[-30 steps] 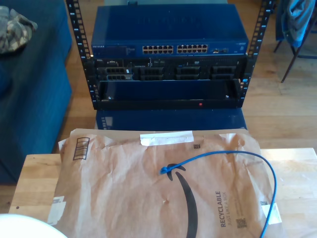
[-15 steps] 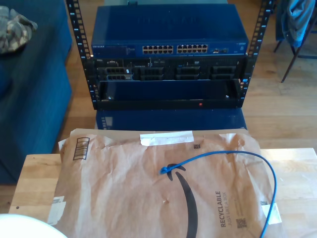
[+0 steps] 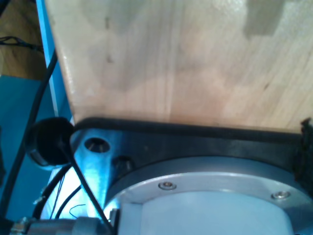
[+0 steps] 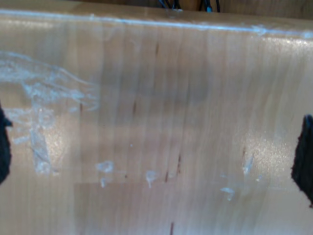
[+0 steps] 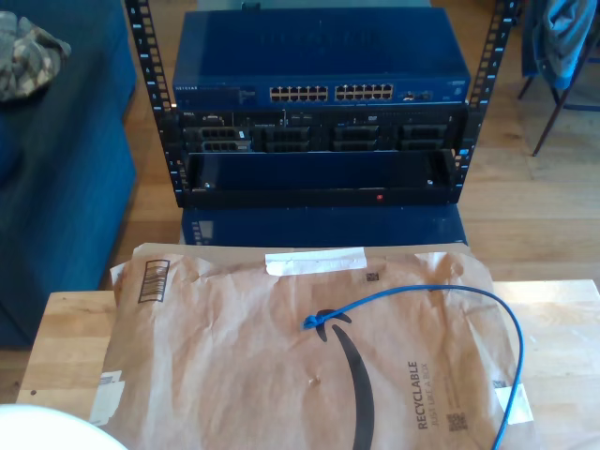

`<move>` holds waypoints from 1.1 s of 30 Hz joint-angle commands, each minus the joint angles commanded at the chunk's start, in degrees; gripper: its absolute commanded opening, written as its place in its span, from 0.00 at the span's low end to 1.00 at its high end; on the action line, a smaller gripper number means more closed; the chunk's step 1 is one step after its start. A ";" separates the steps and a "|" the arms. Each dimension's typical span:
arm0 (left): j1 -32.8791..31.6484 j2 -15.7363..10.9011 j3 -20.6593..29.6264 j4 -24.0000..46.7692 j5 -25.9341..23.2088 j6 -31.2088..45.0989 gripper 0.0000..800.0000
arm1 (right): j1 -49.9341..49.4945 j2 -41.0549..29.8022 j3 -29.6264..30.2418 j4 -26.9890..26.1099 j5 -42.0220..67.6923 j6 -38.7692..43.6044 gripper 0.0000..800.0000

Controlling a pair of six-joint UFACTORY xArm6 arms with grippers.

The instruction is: Grab the cable and plug it in

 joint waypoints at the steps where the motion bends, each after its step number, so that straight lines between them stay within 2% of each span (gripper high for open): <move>1: 0.00 0.00 0.00 0.00 0.00 0.00 1.00 | 0.00 0.00 0.00 0.00 0.00 0.00 1.00; 27: 0.26 0.09 0.00 -1.32 0.26 0.35 1.00 | -0.09 -0.09 0.00 0.00 0.00 0.18 1.00; 30: 0.09 0.09 0.09 -1.23 0.18 0.00 1.00 | 0.00 -1.23 -1.49 0.18 1.93 0.35 1.00; 33: 0.18 -0.62 -0.09 -0.97 0.53 -0.09 1.00 | 0.00 -2.90 -5.80 0.53 9.85 0.62 0.99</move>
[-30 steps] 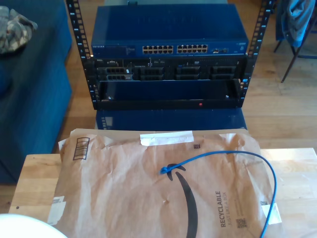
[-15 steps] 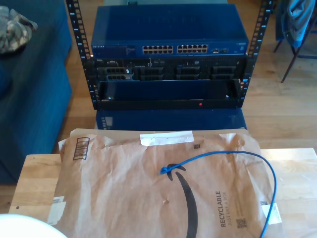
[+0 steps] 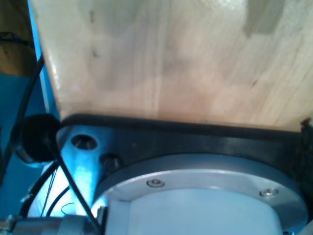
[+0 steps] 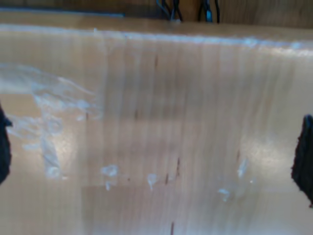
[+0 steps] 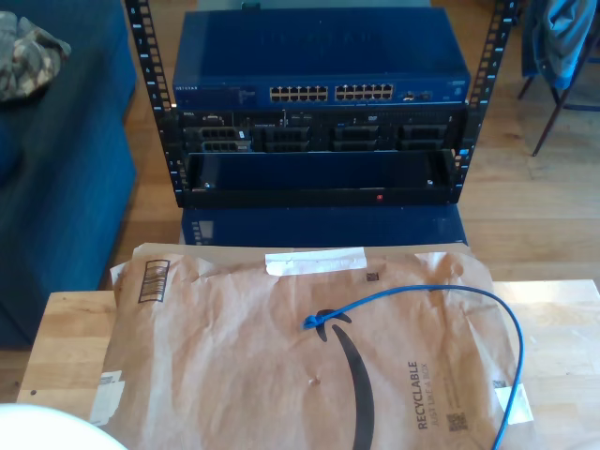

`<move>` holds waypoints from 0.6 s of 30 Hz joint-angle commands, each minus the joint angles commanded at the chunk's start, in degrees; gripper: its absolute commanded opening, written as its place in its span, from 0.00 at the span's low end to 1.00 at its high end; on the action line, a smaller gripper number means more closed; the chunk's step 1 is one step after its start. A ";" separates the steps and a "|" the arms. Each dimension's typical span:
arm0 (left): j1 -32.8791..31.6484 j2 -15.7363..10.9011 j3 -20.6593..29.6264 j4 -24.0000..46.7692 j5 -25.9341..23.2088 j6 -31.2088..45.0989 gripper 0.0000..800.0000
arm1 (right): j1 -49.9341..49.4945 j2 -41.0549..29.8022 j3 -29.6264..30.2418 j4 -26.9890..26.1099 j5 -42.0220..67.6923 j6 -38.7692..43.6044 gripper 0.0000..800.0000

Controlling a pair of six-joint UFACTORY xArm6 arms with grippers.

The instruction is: Grab the cable and plug it in

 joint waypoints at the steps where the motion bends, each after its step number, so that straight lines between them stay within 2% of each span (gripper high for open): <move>1: 0.00 -0.09 -0.53 0.00 0.00 0.00 1.00 | 0.00 0.00 -1.76 0.18 2.81 0.09 0.99; 3: 0.00 -0.62 -2.29 0.09 2.11 0.00 1.00 | 0.09 0.00 -5.36 0.70 7.30 2.55 0.99; 9: -1.49 -0.79 -10.81 -0.62 14.95 -2.20 1.00 | 6.77 0.09 -12.84 1.05 13.98 10.73 0.99; 15: -14.86 0.26 -20.57 -1.58 23.91 -16.26 1.00 | 14.51 0.97 -19.34 1.32 15.30 21.63 0.99; 18: -20.04 0.26 -23.74 -2.02 26.11 -21.54 1.00 | 22.07 3.60 -23.03 1.32 15.21 29.36 0.99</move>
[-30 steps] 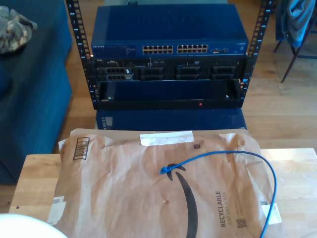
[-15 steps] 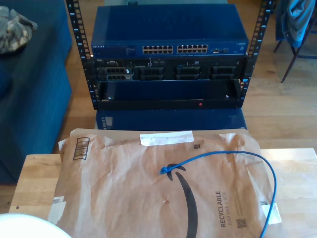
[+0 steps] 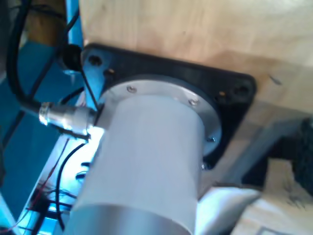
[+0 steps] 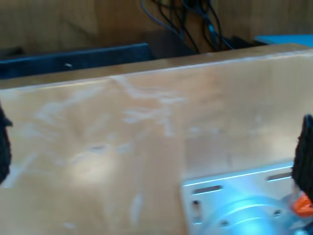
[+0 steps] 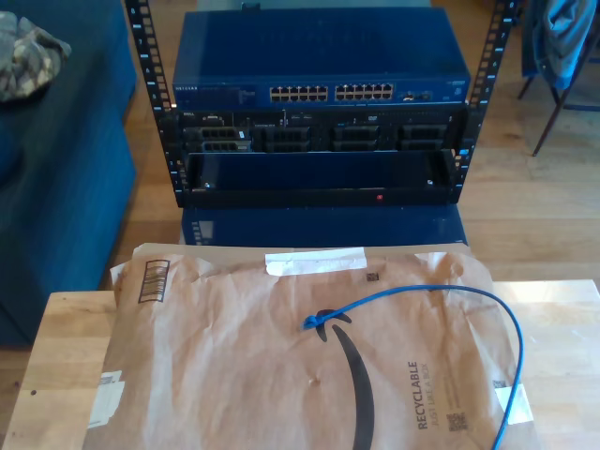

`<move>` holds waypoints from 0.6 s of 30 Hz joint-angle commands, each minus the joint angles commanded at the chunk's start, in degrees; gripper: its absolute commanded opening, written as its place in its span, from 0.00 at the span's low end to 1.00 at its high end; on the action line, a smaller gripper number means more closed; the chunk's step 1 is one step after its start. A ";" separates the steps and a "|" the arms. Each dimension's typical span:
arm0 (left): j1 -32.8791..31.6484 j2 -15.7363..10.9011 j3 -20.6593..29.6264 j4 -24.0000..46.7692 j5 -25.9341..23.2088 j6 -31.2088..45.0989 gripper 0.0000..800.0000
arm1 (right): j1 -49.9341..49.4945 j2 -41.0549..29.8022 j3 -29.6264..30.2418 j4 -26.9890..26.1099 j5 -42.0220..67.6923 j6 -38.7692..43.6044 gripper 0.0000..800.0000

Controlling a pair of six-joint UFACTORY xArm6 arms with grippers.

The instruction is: Grab the cable and plug it in

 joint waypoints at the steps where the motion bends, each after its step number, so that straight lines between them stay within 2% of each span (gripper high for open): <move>1: -1.67 0.00 -0.62 -0.53 0.00 -2.55 1.00 | 2.37 1.32 -1.49 0.00 -0.09 3.16 0.99; 4: -9.93 0.53 -3.25 -2.46 0.00 -8.97 1.00 | 10.02 5.10 -5.45 0.00 0.00 11.52 0.99; 7: -15.82 0.97 -4.84 -3.60 -0.44 -16.79 1.00 | 16.79 5.36 -6.95 0.00 0.44 17.05 1.00; 9: -19.25 0.97 -5.36 -3.60 -0.70 -19.60 1.00 | 21.19 5.27 -7.30 0.00 1.32 19.43 1.00; 12: -26.81 1.14 -7.30 -4.04 -0.70 -22.15 1.00 | 28.84 5.10 -8.44 -0.09 3.16 27.34 1.00; 18: -41.05 2.02 -9.14 -4.48 -0.88 -38.95 1.00 | 45.80 5.19 -12.04 0.00 4.84 41.41 1.00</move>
